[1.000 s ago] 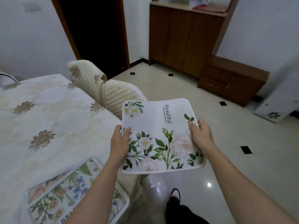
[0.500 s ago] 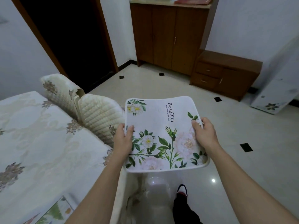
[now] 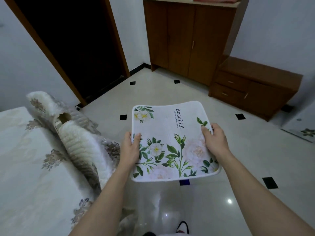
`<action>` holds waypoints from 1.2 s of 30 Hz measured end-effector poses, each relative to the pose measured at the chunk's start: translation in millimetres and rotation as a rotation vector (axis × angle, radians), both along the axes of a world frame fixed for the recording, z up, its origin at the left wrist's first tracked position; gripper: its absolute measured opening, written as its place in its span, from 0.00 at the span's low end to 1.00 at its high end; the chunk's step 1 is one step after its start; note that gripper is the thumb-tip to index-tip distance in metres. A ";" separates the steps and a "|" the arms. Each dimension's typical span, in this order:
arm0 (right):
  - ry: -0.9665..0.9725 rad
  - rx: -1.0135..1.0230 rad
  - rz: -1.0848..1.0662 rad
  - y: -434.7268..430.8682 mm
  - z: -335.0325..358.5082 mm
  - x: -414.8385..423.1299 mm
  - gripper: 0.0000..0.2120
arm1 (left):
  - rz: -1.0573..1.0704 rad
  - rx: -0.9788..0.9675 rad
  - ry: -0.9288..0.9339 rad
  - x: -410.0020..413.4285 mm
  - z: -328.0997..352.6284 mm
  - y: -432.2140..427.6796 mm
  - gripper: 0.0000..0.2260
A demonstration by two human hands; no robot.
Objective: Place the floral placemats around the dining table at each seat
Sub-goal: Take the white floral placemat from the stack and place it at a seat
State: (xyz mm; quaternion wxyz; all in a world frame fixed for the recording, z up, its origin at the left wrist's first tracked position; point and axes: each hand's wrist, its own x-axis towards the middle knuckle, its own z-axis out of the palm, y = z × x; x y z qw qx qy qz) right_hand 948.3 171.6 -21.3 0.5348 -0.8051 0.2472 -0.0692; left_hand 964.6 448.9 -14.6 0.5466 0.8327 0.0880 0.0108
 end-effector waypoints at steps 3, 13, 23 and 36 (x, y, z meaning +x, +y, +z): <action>0.010 -0.008 0.030 -10.2 -3.3 31.0 0.09 | 0.022 -0.041 0.036 24.0 -4.3 -8.9 0.09; 0.032 -0.012 0.079 -3.9 -24.4 158.5 0.08 | 0.076 -0.085 0.051 142.2 -28.3 -8.2 0.05; 0.056 -0.068 0.171 39.5 -23.6 362.1 0.08 | 0.209 -0.149 0.010 315.2 -32.9 34.3 0.05; 0.050 -0.005 0.362 128.6 -27.3 545.9 0.08 | 0.385 -0.150 0.005 454.2 -34.8 116.1 0.05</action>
